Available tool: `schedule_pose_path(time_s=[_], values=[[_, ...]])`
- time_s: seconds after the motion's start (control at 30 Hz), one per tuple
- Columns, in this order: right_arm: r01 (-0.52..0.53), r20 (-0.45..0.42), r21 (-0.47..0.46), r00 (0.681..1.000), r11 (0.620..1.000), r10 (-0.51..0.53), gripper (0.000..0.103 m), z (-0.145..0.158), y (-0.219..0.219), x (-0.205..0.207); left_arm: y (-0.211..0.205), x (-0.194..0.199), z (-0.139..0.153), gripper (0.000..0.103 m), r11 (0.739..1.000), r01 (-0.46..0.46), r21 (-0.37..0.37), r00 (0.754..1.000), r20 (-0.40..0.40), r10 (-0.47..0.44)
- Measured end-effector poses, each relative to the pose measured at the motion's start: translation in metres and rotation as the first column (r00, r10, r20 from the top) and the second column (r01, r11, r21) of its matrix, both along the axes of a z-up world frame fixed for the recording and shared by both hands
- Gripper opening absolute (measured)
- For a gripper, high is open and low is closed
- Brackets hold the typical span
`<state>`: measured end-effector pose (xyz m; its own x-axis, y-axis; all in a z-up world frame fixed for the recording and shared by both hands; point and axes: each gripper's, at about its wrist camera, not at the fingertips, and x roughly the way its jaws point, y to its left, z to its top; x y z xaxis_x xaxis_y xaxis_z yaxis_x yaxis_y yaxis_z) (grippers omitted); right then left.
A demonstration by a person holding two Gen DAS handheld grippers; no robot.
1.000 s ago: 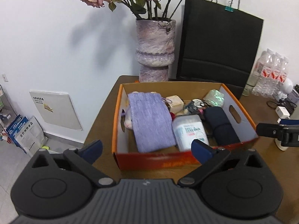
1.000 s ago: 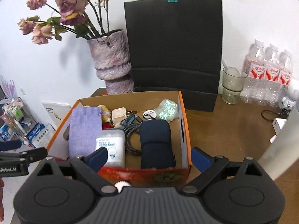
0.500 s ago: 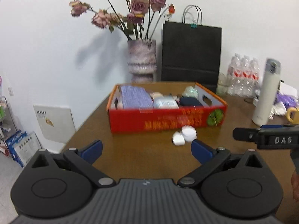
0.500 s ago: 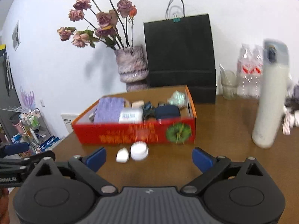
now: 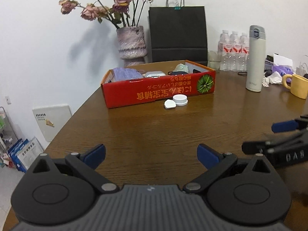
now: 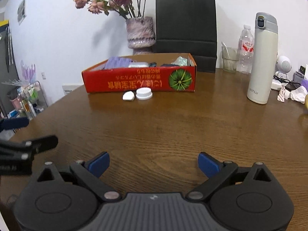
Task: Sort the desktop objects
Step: 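Return both grippers to the table toward the white cap and white piece, then grasp the small white piece with the left gripper while the right grasps the white cap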
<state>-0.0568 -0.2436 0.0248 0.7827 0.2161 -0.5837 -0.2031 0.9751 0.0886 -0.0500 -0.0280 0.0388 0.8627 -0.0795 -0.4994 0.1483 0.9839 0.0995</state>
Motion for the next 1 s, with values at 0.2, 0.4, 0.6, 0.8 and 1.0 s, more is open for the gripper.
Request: schedule_pose_path(time_s=[0.2,0.4,0.6,0.8,1.0], values=[[-0.002,-0.013,0.002,1.000,1.000,0.002,0.098,-0.004,0.000,0.008,-0.002,0.018,-0.009,0.103,1.000,0.000,0.021,0.999,-0.039,0.001],[0.003,-0.022,0.016,1.000,1.000,-0.003,0.098,-0.003,-0.007,0.024,-0.001,0.053,-0.011,0.098,1.000,0.014,-0.018,0.997,-0.069,-0.015],[0.004,-0.044,0.031,0.999,1.000,-0.002,0.073,-0.003,-0.012,0.057,-0.022,0.132,-0.012,0.068,0.996,0.070,-0.047,0.986,-0.146,-0.076],[0.007,-0.034,0.045,0.999,0.999,-0.006,0.071,0.004,-0.019,0.074,-0.047,0.192,-0.017,0.059,0.989,0.128,-0.071,0.977,-0.162,-0.138],[0.005,-0.026,0.039,1.000,0.999,-0.004,0.071,0.009,-0.018,0.105,-0.046,0.216,-0.029,0.028,0.988,0.104,-0.114,0.973,-0.194,-0.125]])
